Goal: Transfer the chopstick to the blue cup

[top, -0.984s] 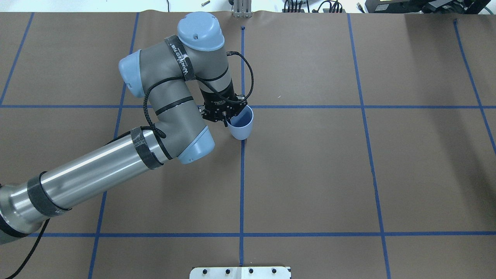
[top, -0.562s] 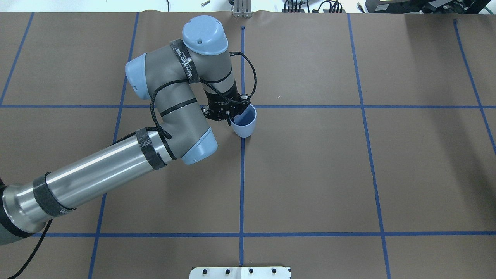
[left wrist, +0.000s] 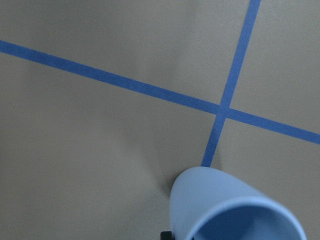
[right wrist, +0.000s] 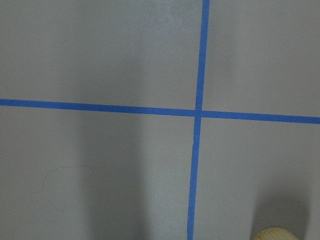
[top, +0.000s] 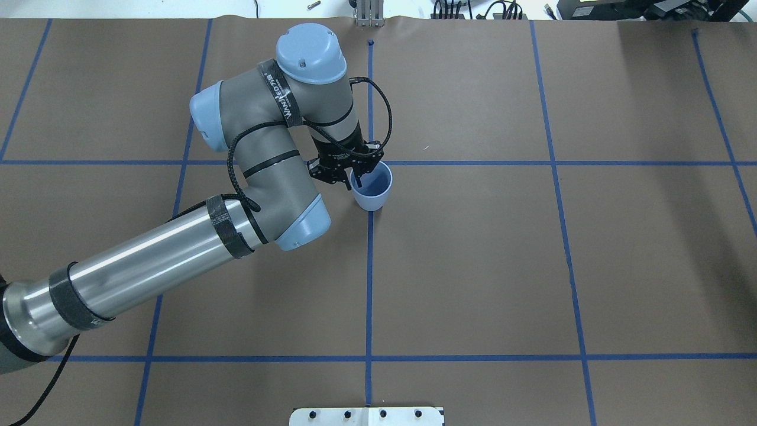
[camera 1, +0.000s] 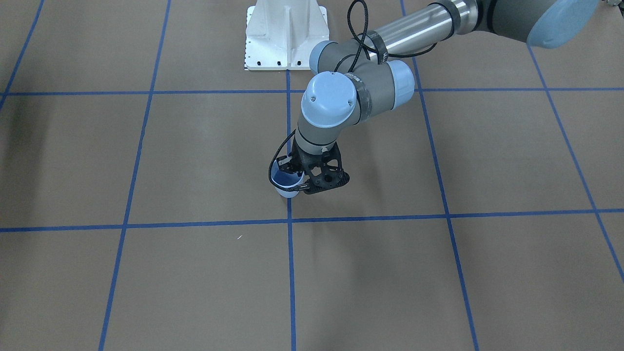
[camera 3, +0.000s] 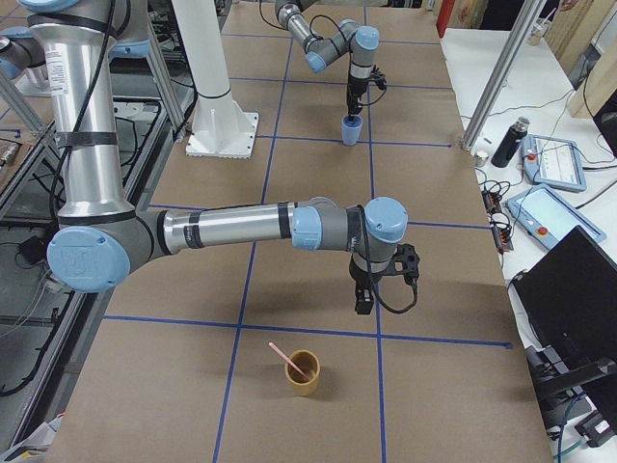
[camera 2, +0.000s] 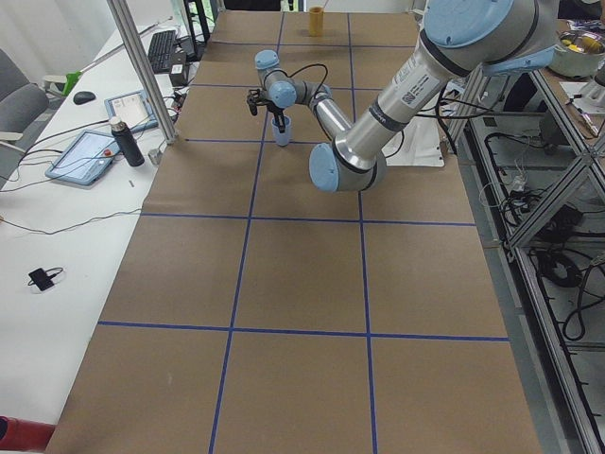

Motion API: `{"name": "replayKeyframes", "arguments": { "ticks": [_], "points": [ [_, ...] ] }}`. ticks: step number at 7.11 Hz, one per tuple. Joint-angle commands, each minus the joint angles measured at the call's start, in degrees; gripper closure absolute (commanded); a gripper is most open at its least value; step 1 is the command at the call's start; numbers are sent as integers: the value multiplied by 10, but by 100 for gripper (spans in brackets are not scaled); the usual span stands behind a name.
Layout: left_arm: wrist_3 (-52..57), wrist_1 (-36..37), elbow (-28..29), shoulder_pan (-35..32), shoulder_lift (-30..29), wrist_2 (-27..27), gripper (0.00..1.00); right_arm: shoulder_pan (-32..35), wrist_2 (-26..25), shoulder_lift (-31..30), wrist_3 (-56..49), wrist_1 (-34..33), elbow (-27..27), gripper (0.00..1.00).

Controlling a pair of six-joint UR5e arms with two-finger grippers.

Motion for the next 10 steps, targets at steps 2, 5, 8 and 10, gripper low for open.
{"name": "replayKeyframes", "arguments": {
  "ticks": [2,5,8,10],
  "points": [
    [2,-3,-35,-13,1,4,1,0,4,3,-1,0,0,0],
    [34,86,-109,-33,3,2,1,0,3,5,-1,0,0,0],
    [94,239,-263,-58,38,2,1,-1,0,3,-1,0,2,0],
    [148,244,-361,-97,130,3,2,0,1,-3,-2,0,1,0]
  ]
}}
